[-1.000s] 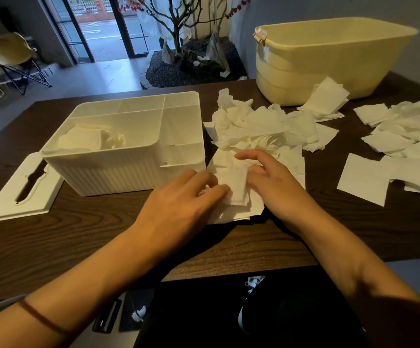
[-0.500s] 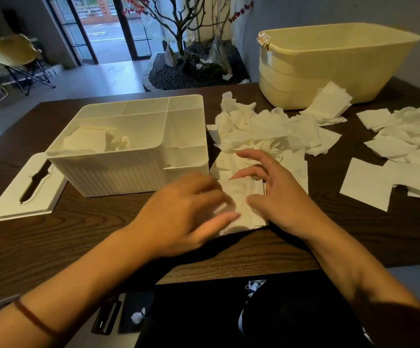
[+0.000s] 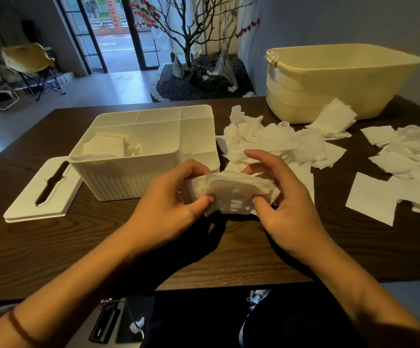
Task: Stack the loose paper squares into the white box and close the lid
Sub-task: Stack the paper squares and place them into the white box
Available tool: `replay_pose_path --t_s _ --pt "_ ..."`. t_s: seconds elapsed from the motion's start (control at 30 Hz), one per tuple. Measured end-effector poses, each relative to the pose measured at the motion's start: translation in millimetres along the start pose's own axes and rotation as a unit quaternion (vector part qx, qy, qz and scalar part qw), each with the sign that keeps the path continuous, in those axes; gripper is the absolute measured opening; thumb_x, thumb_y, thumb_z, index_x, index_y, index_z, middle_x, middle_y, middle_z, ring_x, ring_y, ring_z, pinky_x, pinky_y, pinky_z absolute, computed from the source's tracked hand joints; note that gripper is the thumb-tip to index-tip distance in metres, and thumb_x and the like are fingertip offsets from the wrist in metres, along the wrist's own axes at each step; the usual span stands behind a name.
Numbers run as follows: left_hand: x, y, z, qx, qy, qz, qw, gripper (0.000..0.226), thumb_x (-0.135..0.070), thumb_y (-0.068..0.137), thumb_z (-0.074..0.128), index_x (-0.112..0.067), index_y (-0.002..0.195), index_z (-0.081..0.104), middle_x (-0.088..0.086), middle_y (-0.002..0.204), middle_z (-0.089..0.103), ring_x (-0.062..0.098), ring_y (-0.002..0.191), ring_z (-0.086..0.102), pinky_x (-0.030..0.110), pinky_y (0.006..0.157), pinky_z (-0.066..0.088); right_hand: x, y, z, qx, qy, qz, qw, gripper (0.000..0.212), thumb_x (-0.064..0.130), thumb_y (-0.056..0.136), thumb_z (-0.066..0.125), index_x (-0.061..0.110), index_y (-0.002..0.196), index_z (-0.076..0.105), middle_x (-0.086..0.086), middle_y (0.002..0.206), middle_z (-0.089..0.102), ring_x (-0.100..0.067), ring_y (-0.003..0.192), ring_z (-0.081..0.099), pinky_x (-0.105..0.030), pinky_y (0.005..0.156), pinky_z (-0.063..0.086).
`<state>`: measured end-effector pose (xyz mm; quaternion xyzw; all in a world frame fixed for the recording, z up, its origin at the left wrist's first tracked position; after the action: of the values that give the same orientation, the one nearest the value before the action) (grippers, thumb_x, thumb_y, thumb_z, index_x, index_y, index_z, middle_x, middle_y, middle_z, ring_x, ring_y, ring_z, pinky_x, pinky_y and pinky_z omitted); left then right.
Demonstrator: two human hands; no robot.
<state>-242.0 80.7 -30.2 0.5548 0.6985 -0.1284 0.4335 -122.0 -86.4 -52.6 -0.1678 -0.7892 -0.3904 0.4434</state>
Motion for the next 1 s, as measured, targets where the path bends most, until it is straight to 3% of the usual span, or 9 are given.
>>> replay_pose_path --t_s 0.1,0.17,0.27,0.37,0.5,0.63,0.77,0.9,1.0 --pt "1.0 -4.2 8.8 -0.006 -0.078 -0.066 0.995 0.029 -0.006 0.087 0.072 -0.025 0.106 0.062 -0.013 0.104 0.067 0.006 0.100 0.064 0.033 0.090 0.056 -5.7 0.7 3.2 0.043 -0.039 0.051 0.997 0.094 -0.015 0.080 0.060 0.063 0.127 0.034 0.019 0.115 0.056 0.000 0.108 0.056 -0.014 0.087 0.050" --pt "6.6 -8.8 16.0 -0.005 -0.142 -0.110 0.984 0.038 -0.001 0.085 0.073 -0.024 0.111 0.060 -0.008 0.110 0.068 0.008 0.105 0.067 0.038 0.097 0.055 -13.6 -1.0 6.4 0.079 -0.045 0.097 0.991 0.098 -0.013 0.078 0.064 0.066 0.125 0.030 0.017 0.117 0.056 0.000 0.108 0.057 -0.021 0.094 0.051" --pt "12.2 -13.4 21.4 -0.031 -0.213 -0.153 0.965 0.041 0.004 0.085 0.071 -0.022 0.114 0.058 -0.002 0.112 0.070 0.012 0.109 0.068 0.035 0.101 0.052 -18.3 -1.2 3.7 0.042 -0.022 0.123 0.991 0.089 -0.016 0.077 0.064 0.057 0.122 0.042 0.010 0.109 0.064 -0.003 0.104 0.061 -0.020 0.094 0.051" --pt "5.5 -12.2 27.8 -0.043 -0.338 -0.189 0.921 0.028 0.004 0.091 0.063 -0.018 0.110 0.060 0.007 0.106 0.070 0.026 0.097 0.070 0.044 0.085 0.055 -14.1 3.1 1.4 -0.013 0.009 0.107 0.994 0.074 -0.020 0.078 0.058 0.038 0.124 0.055 0.008 0.097 0.069 -0.007 0.092 0.066 -0.018 0.078 0.053" --pt "-3.5 -3.5 35.5 -0.078 -0.325 -0.175 0.926 0.029 0.006 0.090 0.059 -0.015 0.110 0.059 0.009 0.107 0.067 0.023 0.092 0.067 0.027 0.071 0.058 -6.7 5.2 9.8 -0.037 0.015 0.094 0.995 0.066 -0.015 0.082 0.061 0.032 0.128 0.055 0.008 0.102 0.066 -0.004 0.093 0.064 -0.013 0.077 0.051" --pt "-8.3 -7.5 43.5 -0.042 -0.402 -0.244 0.881 0.046 0.013 0.086 0.046 -0.022 0.112 0.058 0.015 0.118 0.058 0.033 0.091 0.059 0.039 0.071 0.048 -8.6 -1.3 8.5 -0.009 0.018 0.126 0.992 0.076 -0.018 0.082 0.055 0.039 0.131 0.047 0.013 0.112 0.061 0.004 0.102 0.059 -0.010 0.078 0.049" --pt "-13.3 -6.0 45.0 -0.036 -0.377 -0.223 0.898 0.049 0.015 0.085 0.043 -0.021 0.116 0.056 0.009 0.108 0.062 0.026 0.087 0.061 0.038 0.070 0.052 -4.0 -1.3 12.7 0.006 0.001 0.096 0.995 0.081 -0.019 0.080 0.050 0.045 0.128 0.045 0.011 0.120 0.058 0.009 0.114 0.051 -0.005 0.089 0.042" --pt "-5.0 -7.0 39.1 -0.034 -0.399 -0.248 0.882 0.052 0.016 0.083 0.044 -0.024 0.114 0.057 0.007 0.117 0.062 0.034 0.086 0.061 0.044 0.071 0.050 -10.1 -1.9 2.1 0.046 -0.050 0.085 0.994 0.082 -0.013 0.083 0.051 0.057 0.124 0.044 0.019 0.125 0.055 0.008 0.114 0.051 -0.013 0.094 0.043" --pt "0.4 -6.6 36.2 -0.016 -0.362 -0.211 0.908 0.056 0.018 0.083 0.046 -0.026 0.116 0.055 0.003 0.114 0.063 0.030 0.090 0.066 0.047 0.080 0.054 -5.1 -5.1 2.9 0.090 -0.109 0.027 0.990 0.077 -0.013 0.081 0.052 0.046 0.131 0.046 0.018 0.132 0.050 0.016 0.121 0.041 -0.001 0.097 0.029"
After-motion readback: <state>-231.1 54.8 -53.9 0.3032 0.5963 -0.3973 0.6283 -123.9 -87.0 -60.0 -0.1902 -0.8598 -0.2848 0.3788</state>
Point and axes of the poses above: each hand's wrist, its own y-axis towards the middle knuckle, its own z-axis out of the palm, x = y × z, the point moved 1 cm from there along y, towards the middle knuckle
